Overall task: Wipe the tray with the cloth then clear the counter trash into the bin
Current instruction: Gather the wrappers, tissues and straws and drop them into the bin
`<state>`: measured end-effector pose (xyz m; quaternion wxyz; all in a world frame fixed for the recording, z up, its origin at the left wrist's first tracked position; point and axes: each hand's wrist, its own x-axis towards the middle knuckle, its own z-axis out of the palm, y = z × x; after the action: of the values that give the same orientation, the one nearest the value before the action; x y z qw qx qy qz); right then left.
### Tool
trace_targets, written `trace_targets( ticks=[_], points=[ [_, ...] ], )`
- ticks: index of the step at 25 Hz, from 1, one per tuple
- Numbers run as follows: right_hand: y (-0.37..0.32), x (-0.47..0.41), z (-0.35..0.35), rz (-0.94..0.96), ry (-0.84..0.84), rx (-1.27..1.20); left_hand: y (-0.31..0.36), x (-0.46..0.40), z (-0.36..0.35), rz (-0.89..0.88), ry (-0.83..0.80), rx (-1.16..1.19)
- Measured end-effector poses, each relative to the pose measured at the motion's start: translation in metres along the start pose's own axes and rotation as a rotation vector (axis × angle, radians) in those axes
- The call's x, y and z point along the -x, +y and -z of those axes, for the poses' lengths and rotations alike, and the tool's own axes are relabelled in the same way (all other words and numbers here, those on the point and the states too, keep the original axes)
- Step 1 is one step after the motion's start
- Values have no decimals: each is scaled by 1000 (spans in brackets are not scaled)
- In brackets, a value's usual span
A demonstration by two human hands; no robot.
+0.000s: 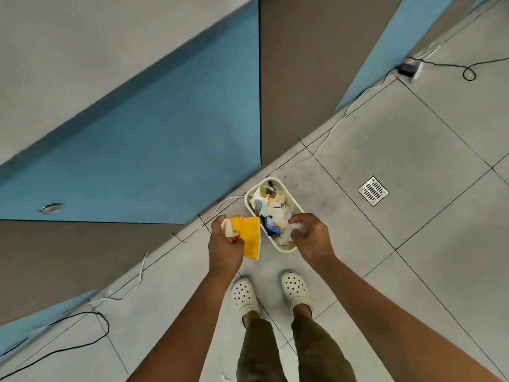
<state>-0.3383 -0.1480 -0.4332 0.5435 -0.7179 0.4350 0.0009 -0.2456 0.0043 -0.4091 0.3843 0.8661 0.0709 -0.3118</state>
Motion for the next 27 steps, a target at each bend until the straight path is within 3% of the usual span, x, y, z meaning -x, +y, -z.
trace_targets(
  ticks=[5, 11, 13, 17, 20, 23, 27],
  points=[
    [75, -53, -39, -50, -56, 163, -43, -79, -60, -73, -90, -82],
    [132, -98, -71, -53, 14, 176, -71, -144, -132, -109, -206, -139],
    [147, -111, -80, -69, 29, 166, -78, -161, -148, -149, -241, -257],
    [169, -134, -99, -251, -249, 164, -84, -201, -150, -342, -173, -639],
    [178, -154, -118, -150, -457, 417, -81, -228, -159, -459, -356, -850],
    [188, -180, -136, -151, -486, 596, -77, -247, -175, -451, -388, -907],
    [208, -202, -145, -180, -491, 631, -70, -266, -192, -544, -346, -1150]
  ],
)
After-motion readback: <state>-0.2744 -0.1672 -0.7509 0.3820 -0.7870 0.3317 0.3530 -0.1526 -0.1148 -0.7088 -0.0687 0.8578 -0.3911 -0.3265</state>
